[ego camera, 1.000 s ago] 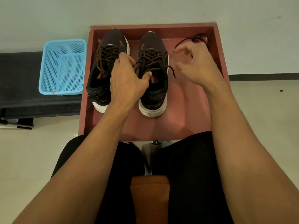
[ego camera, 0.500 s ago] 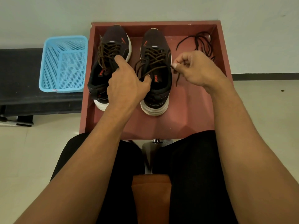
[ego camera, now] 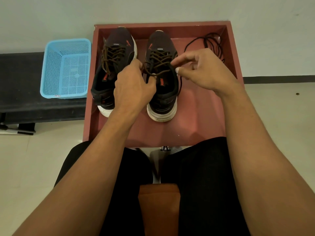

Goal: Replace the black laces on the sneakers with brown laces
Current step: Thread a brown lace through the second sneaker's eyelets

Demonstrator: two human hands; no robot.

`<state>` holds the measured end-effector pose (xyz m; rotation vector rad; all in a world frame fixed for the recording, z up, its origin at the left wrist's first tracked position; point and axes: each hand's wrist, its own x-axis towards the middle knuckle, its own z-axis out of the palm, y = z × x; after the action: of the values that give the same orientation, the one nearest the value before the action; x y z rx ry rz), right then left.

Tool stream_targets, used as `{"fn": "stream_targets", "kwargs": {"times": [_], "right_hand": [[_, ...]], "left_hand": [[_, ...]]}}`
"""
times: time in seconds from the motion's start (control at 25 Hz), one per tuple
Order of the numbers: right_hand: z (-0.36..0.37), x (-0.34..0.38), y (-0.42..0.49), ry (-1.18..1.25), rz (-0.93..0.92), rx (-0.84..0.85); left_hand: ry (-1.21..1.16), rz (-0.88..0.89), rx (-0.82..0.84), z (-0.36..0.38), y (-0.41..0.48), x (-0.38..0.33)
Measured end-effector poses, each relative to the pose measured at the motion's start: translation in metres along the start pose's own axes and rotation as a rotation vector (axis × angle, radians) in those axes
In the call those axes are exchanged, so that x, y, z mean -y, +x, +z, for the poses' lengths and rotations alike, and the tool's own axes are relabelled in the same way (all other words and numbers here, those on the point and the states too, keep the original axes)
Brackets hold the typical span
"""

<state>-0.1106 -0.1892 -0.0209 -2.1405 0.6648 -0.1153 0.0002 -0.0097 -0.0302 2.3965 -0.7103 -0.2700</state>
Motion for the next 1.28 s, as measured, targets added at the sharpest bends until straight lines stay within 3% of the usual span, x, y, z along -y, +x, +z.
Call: {"fn": "stream_targets", "kwargs": {"times": [0.16,0.36,0.52,0.76,0.96,1.28], "right_hand": [[0.002,-0.002,0.004,-0.017,0.025,-0.02],[-0.009,-0.021,0.001,-0.098,0.334,-0.103],[-0.013,-0.023,-0.001,-0.14,0.416,-0.132],[-0.012,-0.013,0.0,-0.126,0.26,-0.158],[0.0,0.003,0.003,-0.076,0.014,-0.049],[-0.003,-0.003,0.004,-0.065,0.137,-0.083]], "left_hand": [[0.049,-0.039,-0.003,0.001,-0.001,0.0],[0.076,-0.073,0.013,0.003,0.0,0.0],[0.071,-0.074,0.023,0.003,0.001,0.0],[0.067,-0.009,0.016,0.0,0.006,0.005],[0.006,0.023,-0.022,-0.001,0.01,0.002],[-0.101,-0.073,0.006,-0.004,0.01,0.003]]}}
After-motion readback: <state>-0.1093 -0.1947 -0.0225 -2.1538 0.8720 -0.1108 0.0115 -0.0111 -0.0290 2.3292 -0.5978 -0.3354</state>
